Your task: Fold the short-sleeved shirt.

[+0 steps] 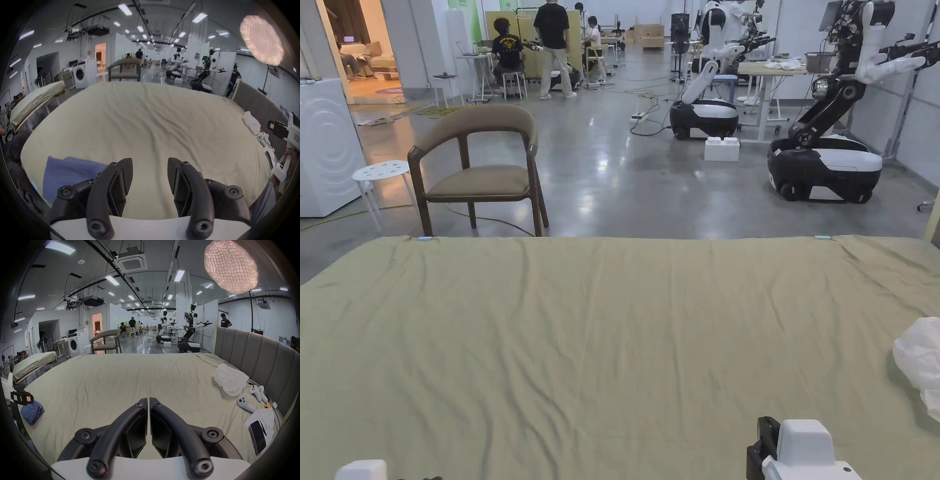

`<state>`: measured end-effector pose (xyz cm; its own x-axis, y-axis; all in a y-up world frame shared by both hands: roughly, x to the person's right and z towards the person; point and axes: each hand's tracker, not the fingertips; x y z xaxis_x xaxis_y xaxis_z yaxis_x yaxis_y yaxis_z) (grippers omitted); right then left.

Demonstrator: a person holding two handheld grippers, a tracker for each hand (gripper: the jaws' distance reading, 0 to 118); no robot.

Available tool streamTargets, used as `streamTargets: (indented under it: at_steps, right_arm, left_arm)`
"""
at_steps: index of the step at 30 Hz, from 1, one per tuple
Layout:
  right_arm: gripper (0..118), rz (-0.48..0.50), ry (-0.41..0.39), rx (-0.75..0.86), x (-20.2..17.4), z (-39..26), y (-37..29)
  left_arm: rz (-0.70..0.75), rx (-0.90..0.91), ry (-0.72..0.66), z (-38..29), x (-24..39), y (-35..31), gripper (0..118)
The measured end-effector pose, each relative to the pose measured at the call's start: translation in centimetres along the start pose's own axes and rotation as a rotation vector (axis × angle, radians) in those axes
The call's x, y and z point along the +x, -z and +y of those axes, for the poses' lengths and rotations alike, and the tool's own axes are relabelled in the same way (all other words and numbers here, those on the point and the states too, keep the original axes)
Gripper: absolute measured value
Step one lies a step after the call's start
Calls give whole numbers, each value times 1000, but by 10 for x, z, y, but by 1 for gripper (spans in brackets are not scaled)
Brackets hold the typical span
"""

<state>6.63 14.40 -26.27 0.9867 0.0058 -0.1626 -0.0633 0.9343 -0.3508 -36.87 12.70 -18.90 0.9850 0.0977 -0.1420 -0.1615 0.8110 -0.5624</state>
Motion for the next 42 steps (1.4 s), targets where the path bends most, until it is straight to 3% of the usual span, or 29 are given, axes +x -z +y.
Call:
streamTargets:
  at_steps: [5, 9, 12, 33, 42]
  right_arm:
    - [1, -18, 11, 27, -1, 8, -1]
    - [1, -32, 13, 53, -3, 15, -3]
    - [1, -35, 12, 78, -5, 20, -5]
    - [1, -33, -28, 149, -6, 30, -24]
    - [1, -38, 16, 143, -13, 24, -24]
  left_arm:
    - [3, 195, 114, 7, 67, 0, 35]
    - [81, 290, 191, 18, 110, -1, 14]
    - [97, 348, 154, 27, 129, -6, 0]
    - [74, 432, 68, 40, 139, -25, 0]
    - [73, 429, 53, 38, 137, -31, 0]
